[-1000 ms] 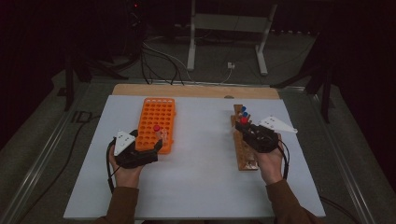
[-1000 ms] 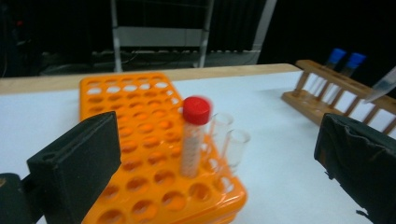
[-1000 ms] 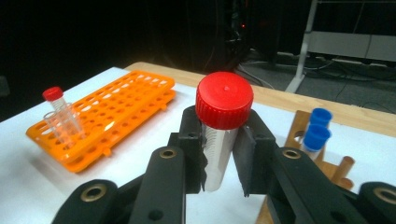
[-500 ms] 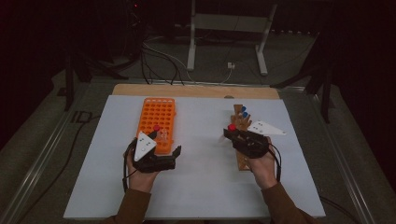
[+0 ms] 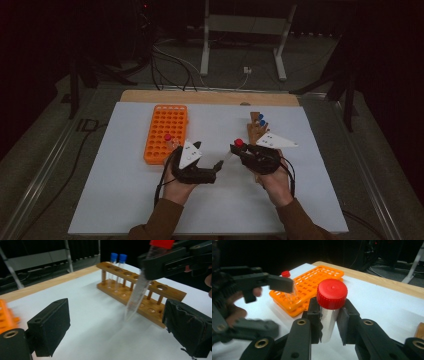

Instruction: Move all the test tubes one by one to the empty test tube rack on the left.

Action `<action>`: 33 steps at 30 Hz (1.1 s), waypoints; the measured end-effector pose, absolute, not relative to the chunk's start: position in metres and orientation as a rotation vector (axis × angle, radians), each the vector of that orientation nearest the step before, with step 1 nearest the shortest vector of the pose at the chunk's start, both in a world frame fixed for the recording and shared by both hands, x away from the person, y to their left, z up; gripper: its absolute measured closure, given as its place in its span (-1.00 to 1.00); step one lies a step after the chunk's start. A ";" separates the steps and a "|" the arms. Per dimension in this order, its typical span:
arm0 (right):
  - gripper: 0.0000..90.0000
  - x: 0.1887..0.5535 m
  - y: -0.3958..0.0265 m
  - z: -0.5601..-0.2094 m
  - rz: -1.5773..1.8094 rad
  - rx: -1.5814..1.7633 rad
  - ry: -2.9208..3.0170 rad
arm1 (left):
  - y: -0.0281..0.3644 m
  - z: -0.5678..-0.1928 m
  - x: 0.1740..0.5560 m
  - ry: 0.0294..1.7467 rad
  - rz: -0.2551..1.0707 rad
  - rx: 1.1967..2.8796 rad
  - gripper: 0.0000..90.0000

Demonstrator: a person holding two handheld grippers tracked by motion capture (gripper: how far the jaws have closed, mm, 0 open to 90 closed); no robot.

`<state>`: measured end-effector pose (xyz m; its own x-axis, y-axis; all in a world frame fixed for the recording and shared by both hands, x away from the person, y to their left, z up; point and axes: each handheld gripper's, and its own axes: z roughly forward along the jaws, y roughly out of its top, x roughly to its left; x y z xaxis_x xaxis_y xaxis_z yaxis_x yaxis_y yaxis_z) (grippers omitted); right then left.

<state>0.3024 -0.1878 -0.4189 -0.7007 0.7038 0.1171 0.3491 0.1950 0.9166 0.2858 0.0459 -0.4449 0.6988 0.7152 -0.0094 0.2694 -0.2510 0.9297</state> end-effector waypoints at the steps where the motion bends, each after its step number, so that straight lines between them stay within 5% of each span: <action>1: 0.65 0.302 -0.187 -0.419 1.509 0.994 2.153 | 0.041 -0.446 0.287 0.768 0.509 1.836 -0.80; 6: 0.65 0.301 -0.186 -0.420 1.521 1.000 2.172 | 0.023 -0.451 0.290 0.763 0.508 1.851 -0.59; 12: 0.65 0.301 -0.185 -0.421 1.531 1.001 2.187 | 0.016 -0.454 0.292 0.730 0.471 1.859 0.11; 15: 0.65 0.302 -0.185 -0.421 1.541 1.006 2.195 | 0.015 -0.455 0.292 0.715 0.458 1.861 0.29; 33: 0.61 0.301 -0.181 -0.423 1.548 0.982 2.223 | 0.015 -0.454 0.290 0.673 0.451 1.853 0.68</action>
<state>0.3009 -0.1813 -0.4229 -0.7381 0.6551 0.1614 0.3787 0.2042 0.9027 0.2896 0.0148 -0.4541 0.7696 0.6384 -0.0059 0.2369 -0.2770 0.9312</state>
